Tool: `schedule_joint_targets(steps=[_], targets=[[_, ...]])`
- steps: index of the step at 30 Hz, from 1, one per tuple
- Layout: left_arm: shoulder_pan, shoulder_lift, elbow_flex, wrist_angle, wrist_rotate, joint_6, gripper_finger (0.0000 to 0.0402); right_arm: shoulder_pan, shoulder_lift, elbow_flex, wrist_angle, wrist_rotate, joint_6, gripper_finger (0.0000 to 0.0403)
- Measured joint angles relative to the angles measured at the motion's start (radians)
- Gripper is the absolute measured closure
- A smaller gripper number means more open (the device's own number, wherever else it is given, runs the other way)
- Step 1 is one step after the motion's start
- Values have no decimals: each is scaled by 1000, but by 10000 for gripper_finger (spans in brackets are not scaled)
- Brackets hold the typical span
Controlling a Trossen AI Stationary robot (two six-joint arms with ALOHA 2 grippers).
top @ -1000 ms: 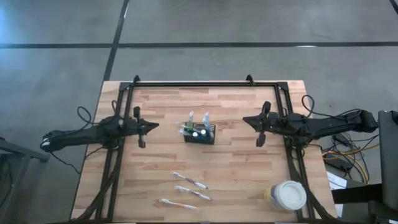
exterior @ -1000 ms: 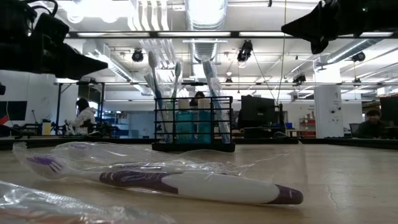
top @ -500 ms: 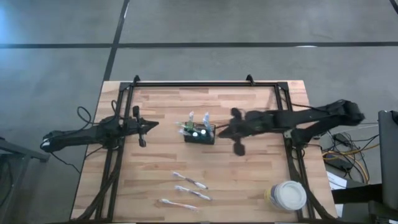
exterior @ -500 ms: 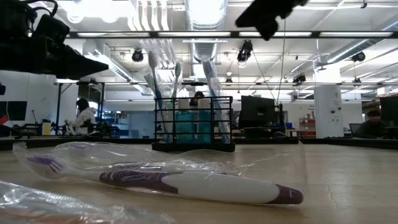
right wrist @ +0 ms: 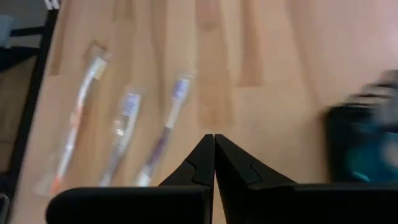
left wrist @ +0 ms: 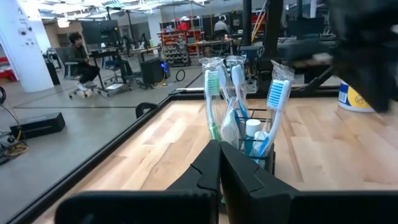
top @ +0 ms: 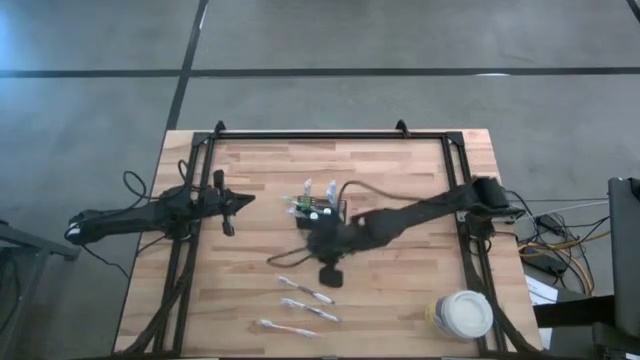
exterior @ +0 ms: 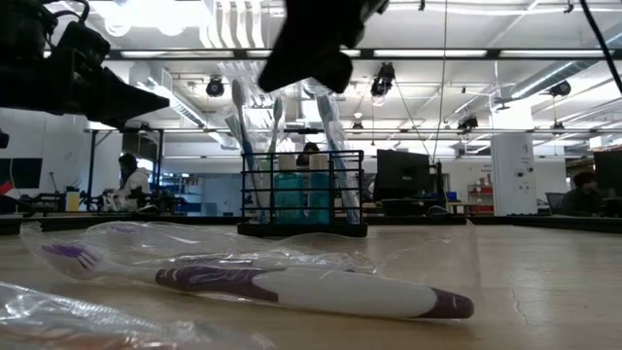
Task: Pick & Place toothbrushing station
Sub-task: Put the top purple toothbrush into the wire organizer
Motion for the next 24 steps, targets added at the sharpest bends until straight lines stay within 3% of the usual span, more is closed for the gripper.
schedule_joint_targets(steps=[5, 8, 16, 20, 24], targets=[[0, 0, 0, -5, 0, -32, 393, 28, 132, 101, -33, 0, 74, 394], [0, 0, 0, -15, 1, -41, 393, 30, 195, 158, -85, -52, 140, 386], [-1, 0, 0, -47, 5, -45, 393, 32, 345, 314, -124, -230, 212, 278], [-1, 0, -2, -49, 15, -64, 393, 39, 424, 443, -169, -238, 242, 230], [-1, -2, -5, -39, 19, -94, 392, 43, 523, 581, -293, -217, 268, 217]])
